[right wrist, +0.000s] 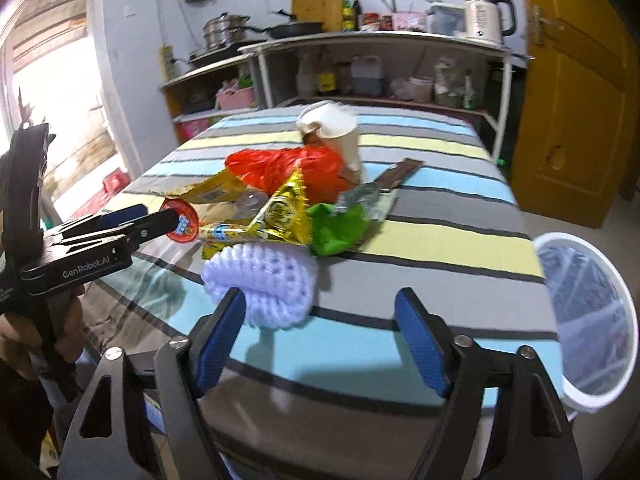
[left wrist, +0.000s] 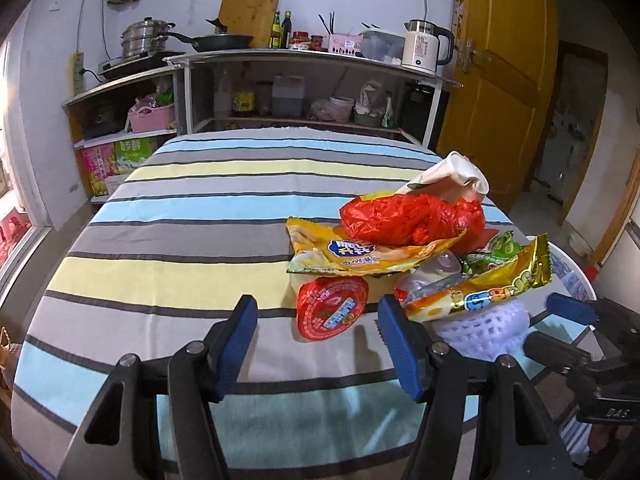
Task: Collect trash
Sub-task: 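Grasp the white mesh net with the right tool while the left tool grasps the red round lid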
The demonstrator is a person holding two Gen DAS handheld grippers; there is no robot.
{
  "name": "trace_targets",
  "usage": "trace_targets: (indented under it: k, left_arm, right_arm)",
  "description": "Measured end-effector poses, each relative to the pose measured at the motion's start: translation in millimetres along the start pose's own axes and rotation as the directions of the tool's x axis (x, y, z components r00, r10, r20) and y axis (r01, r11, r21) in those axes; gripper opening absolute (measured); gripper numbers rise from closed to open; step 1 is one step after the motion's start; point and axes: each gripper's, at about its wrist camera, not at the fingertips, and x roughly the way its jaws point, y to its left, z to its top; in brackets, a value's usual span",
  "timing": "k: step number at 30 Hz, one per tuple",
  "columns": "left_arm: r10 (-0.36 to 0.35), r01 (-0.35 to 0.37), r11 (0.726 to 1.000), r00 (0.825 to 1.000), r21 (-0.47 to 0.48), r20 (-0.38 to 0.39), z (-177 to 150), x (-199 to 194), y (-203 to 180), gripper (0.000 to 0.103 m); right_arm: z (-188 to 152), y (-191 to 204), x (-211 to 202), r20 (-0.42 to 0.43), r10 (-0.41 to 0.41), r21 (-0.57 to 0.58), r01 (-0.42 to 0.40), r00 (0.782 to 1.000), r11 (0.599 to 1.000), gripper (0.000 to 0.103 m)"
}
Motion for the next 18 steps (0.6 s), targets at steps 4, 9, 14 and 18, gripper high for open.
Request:
trace_targets:
  k: [4,9,14,18]
  left_arm:
    - [-0.015,0.016,1.0,1.0,0.02,-0.011,3.8,6.3,-3.0,0.064]
    - [-0.025,0.026,0.999,0.999,0.029,-0.033,8.7,15.2,-5.9,0.054]
    - [-0.036,0.037,0.999,0.998,0.01,-0.047,9.5,20.1,-4.0,0.043]
    - [-0.033,0.033,0.999,0.999,-0.003,-0.042,9.5,18.9,-3.4,0.042]
  right_arm:
    - [5.8,3.3,12.9,-0.023,0.021,-0.013,-0.021,1.0,1.0,0.065]
    - [6.4,6.0,23.0,-0.05,0.055,-0.01,-0.056,0.997,0.998,0.035]
    - [6.2,6.2,22.8,-0.045,0.061,-0.014,-0.062,0.997,0.998,0.022]
    - [5.5,2.1,20.2,-0.039,0.063,0.002,-0.063,0.997,0.998,0.012]
